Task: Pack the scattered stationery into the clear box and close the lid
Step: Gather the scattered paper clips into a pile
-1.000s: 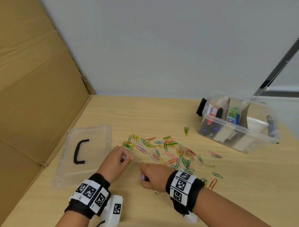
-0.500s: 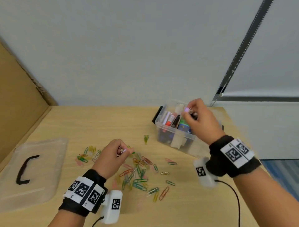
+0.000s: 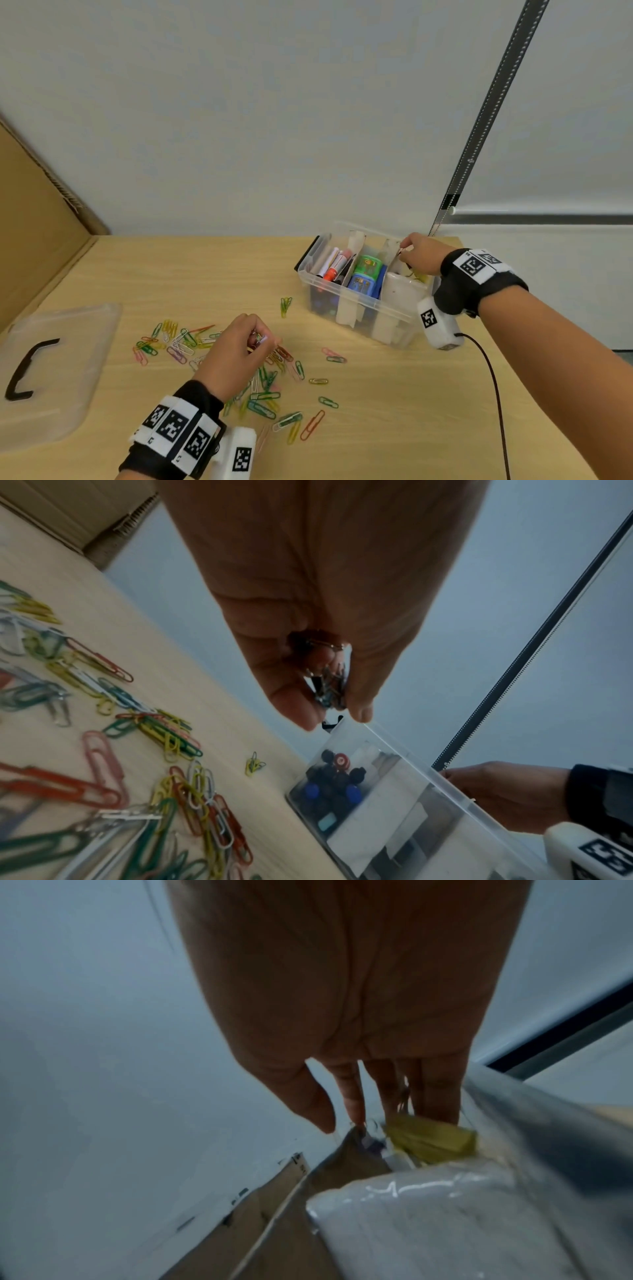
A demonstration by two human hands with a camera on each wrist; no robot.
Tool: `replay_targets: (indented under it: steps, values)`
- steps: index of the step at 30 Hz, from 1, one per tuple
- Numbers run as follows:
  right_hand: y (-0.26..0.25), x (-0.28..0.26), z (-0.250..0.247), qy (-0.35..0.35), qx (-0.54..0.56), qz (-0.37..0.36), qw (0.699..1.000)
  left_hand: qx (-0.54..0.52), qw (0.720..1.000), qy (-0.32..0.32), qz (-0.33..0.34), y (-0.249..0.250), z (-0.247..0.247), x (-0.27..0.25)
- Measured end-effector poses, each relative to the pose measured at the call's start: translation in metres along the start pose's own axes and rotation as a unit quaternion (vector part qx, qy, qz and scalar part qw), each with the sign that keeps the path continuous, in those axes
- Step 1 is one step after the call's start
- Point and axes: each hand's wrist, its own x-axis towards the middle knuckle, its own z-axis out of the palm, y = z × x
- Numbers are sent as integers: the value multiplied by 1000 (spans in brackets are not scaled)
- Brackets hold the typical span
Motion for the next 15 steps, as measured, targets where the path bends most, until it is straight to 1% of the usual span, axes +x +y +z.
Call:
replay_targets:
  steps: [2, 4, 6, 8, 9, 10, 12, 15]
  values:
    - [-1, -8, -1, -15, -14, -13, 1000, 0, 1000, -4, -2, 0, 4, -1]
    - [2, -17, 0, -3, -12, -35, 999, 7, 1000, -10, 6, 3, 7, -1]
    - [11, -28, 5, 51, 10, -53, 997, 6, 1000, -16, 10, 10, 9, 2]
    - [26, -39, 15, 128, 24, -54, 990, 0, 1000, -17, 19, 23, 12, 11]
    - [34, -45, 24, 153, 22, -45, 987, 0, 999, -17, 30, 32, 15, 17]
    - [41, -51, 33, 164, 20, -34, 986, 2, 999, -18, 45, 43, 18, 23]
    - [51, -58, 55, 161, 34, -21, 986, 15, 996, -33, 86, 74, 27, 37]
    - [59, -56, 78, 188, 92, -45, 977, 40, 987, -74, 137, 122, 49, 62]
